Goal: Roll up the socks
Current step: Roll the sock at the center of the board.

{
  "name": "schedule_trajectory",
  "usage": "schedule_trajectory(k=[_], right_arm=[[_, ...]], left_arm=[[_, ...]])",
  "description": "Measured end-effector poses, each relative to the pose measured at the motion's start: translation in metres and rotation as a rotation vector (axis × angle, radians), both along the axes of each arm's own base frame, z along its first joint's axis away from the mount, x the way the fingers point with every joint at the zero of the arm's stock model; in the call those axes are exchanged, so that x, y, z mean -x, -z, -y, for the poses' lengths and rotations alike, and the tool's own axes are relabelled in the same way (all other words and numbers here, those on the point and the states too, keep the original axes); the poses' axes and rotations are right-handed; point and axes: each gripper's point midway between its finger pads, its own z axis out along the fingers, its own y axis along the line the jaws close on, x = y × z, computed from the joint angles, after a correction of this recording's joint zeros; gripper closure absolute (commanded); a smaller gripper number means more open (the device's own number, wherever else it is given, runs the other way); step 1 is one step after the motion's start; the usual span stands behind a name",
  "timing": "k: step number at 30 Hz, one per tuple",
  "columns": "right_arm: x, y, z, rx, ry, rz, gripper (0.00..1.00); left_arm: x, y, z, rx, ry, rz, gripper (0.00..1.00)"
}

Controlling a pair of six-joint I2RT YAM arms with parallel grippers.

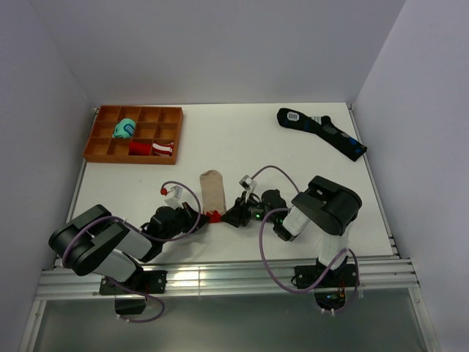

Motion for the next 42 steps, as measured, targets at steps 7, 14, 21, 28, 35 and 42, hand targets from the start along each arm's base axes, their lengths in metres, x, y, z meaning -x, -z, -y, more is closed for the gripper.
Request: schedule_trajectory(k=[7, 14, 21, 28, 35, 42], right_arm=[[-0.012, -0.005, -0.012, 0.001, -0.001, 0.0, 0.73], [-0.018, 0.001, -0.024, 0.045, -0.031, -0.059, 0.87], [-0.022, 0.004, -0.033, 0.094, -0.056, -0.128, 0.94], [-0.027, 0.015, -0.043, 0.138, -0.07, -0.228, 0.99], [-0.03, 0.015, -0.043, 0.179, -0.076, -0.297, 1.0], [-0.028, 0.013, -0.034, 0.232, -0.077, -0.274, 1.0]], left_arm=[[0.0, -0.001, 0.0, 0.002, 0.0, 0.002, 1.0], [-0.001, -0.001, -0.001, 0.005, -0.005, 0.005, 1.0], [-0.002, -0.009, -0.002, 0.016, -0.01, 0.021, 0.94], [-0.004, -0.04, -0.009, 0.054, -0.048, 0.082, 0.8], [-0.008, -0.072, -0.021, 0.114, -0.126, 0.138, 0.81], [-0.007, -0.021, -0.048, -0.002, -0.286, -0.049, 0.97]])
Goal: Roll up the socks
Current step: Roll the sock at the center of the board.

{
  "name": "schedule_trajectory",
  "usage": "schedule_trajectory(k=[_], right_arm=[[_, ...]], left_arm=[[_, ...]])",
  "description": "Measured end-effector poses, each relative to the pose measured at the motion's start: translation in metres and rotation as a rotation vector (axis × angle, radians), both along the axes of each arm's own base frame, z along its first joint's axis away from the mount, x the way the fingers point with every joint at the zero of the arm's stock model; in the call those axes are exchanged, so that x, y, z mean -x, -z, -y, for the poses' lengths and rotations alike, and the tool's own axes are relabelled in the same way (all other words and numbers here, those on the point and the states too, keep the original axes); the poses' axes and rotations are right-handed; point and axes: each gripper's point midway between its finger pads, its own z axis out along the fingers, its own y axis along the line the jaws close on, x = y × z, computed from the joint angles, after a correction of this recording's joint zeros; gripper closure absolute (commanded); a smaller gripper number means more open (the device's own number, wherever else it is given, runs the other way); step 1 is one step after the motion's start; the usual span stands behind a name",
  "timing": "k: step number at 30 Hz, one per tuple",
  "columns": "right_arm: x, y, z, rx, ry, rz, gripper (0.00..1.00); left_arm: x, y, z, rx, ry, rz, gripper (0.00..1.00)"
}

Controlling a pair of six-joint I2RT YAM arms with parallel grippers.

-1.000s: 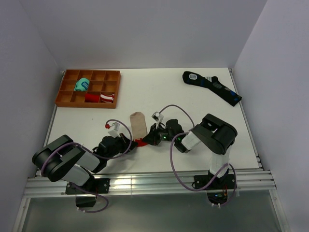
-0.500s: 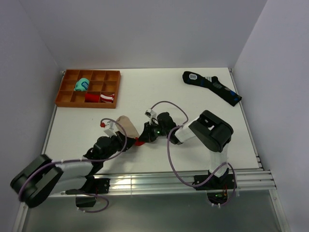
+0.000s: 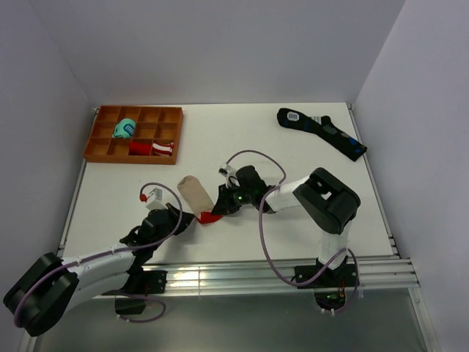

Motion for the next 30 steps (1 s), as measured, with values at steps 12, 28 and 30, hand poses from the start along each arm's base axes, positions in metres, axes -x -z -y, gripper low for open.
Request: schedule_trajectory(k=[12, 28, 30], right_arm=[[0.007, -0.001, 0.012, 0.044, -0.018, 0.06, 0.99], [0.01, -0.001, 0.018, 0.069, 0.001, 0.081, 1.0], [0.01, -0.001, 0.018, 0.07, 0.002, 0.084, 1.0]], left_arm=[[-0.009, 0.028, -0.02, -0.088, -0.131, -0.073, 0.96], [-0.028, 0.02, -0.025, -0.193, -0.158, -0.055, 0.61], [-0.034, 0.019, -0.023, -0.203, -0.16, -0.054, 0.61]])
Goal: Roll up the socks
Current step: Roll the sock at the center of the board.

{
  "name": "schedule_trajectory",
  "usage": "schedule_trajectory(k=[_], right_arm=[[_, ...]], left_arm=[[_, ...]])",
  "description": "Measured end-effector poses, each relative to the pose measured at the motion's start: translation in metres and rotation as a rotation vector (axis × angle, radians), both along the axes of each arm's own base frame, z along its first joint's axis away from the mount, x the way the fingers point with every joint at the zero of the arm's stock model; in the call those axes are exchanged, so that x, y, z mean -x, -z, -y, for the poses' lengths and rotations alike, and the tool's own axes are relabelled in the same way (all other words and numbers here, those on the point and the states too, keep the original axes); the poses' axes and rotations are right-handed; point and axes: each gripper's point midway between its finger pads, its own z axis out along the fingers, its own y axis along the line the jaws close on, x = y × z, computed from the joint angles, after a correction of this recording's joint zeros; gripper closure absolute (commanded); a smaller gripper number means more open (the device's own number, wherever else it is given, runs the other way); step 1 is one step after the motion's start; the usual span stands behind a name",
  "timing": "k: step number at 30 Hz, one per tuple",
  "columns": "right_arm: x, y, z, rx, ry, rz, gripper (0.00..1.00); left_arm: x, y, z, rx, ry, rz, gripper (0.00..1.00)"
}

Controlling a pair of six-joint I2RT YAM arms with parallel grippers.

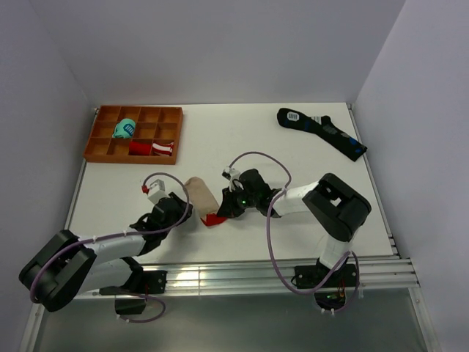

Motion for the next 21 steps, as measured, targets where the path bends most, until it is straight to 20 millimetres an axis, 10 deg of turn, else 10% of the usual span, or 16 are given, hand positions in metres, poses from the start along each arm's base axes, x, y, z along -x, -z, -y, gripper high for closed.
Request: schedule_trajectory(k=[21], right_arm=[[0.004, 0.0, -0.001, 0.012, 0.008, 0.015, 1.0]], left_arm=[[-0.051, -0.015, 0.008, -0.18, 0.006, -0.005, 0.75]])
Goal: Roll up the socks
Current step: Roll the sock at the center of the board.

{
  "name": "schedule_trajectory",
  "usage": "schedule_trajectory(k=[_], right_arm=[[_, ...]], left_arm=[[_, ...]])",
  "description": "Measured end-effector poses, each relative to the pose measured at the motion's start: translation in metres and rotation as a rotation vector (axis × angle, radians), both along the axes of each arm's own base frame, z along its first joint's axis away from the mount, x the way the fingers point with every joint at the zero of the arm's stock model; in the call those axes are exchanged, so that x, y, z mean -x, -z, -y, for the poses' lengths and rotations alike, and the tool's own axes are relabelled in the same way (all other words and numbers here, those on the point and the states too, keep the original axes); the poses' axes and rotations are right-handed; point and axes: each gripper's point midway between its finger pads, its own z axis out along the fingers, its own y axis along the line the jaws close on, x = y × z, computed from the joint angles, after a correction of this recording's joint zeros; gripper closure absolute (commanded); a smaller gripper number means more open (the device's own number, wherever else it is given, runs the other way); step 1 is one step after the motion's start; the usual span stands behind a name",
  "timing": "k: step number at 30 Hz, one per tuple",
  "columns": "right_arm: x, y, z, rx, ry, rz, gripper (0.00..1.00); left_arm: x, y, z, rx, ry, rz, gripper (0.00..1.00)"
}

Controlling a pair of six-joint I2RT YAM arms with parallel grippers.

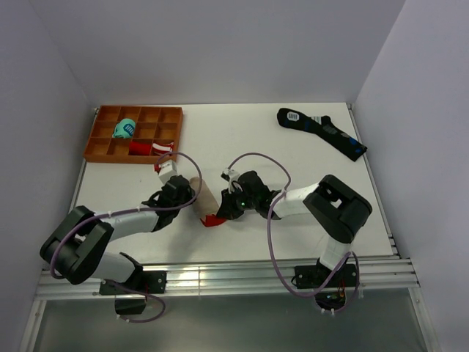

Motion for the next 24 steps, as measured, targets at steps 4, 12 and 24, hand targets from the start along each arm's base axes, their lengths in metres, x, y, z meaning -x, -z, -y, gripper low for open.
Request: schedule_trajectory(k=[4, 12, 24], right_arm=[[0.002, 0.0, -0.001, 0.0, -0.003, 0.004, 1.0], [0.003, -0.001, -0.003, 0.007, -0.004, 0.014, 1.0], [0.01, -0.003, -0.009, 0.024, -0.051, 0.023, 1.0]], left_arm=[[-0.013, 0.001, 0.015, 0.007, 0.049, -0.008, 0.79], [-0.029, 0.019, 0.032, 0.033, 0.111, -0.059, 0.88], [-0.046, 0.02, 0.047, 0.088, 0.193, -0.079, 0.91]])
